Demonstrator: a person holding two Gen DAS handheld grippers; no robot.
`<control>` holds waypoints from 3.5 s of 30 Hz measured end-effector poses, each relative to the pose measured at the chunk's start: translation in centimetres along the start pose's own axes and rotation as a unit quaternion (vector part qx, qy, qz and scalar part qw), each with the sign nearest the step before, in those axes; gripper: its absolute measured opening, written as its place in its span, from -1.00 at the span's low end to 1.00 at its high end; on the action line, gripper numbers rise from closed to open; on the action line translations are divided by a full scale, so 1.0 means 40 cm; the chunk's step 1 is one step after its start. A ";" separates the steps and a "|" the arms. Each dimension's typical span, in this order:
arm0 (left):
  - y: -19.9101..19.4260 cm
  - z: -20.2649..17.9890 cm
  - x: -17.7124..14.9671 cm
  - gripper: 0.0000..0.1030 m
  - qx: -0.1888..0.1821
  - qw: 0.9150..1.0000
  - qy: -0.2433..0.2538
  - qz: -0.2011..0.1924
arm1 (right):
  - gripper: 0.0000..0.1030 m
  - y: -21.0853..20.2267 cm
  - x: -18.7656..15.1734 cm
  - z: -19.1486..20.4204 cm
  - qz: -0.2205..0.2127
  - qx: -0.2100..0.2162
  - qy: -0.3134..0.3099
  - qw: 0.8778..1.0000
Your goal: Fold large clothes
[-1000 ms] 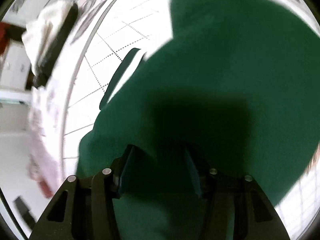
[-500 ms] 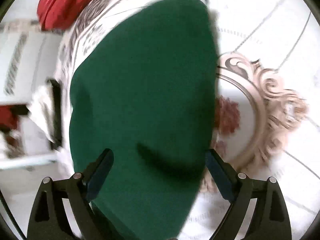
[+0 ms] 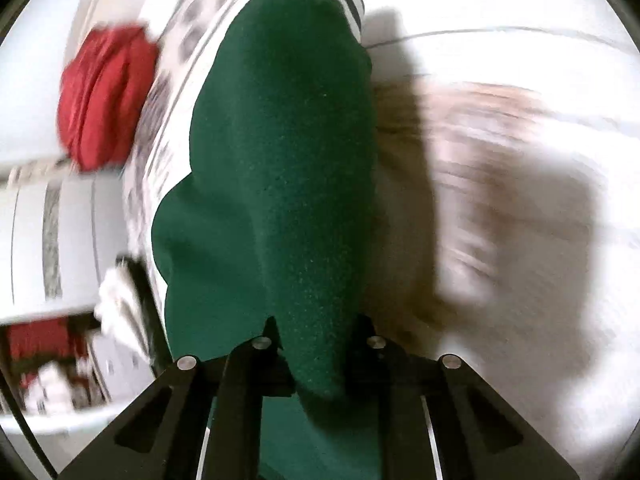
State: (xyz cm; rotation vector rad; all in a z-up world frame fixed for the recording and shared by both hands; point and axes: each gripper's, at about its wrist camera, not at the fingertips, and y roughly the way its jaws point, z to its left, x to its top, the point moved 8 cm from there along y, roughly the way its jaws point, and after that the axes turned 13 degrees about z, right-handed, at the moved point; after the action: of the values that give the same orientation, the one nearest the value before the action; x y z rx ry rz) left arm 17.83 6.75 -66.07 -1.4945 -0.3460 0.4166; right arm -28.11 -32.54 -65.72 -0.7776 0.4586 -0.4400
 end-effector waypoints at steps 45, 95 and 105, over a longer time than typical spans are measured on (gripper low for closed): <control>0.188 0.247 -0.606 0.18 -0.266 0.881 -0.383 0.084 | 0.30 0.087 -0.427 -0.057 0.192 -0.269 -0.186 0.925; -0.312 0.071 0.010 -0.66 -0.202 0.930 -0.031 -0.305 | 0.92 0.029 -0.303 -0.076 0.169 -0.232 -0.227 0.930; -0.520 -0.430 -0.204 -0.68 -0.155 0.867 0.294 -0.371 | 0.83 -0.359 -0.238 -0.264 0.090 -0.046 -0.102 0.990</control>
State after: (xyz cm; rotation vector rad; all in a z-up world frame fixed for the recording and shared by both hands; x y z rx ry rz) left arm 19.81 -12.87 -45.90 -1.5831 -0.4764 -0.7336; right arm -44.54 -42.48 -59.44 -0.8526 0.3550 -0.1699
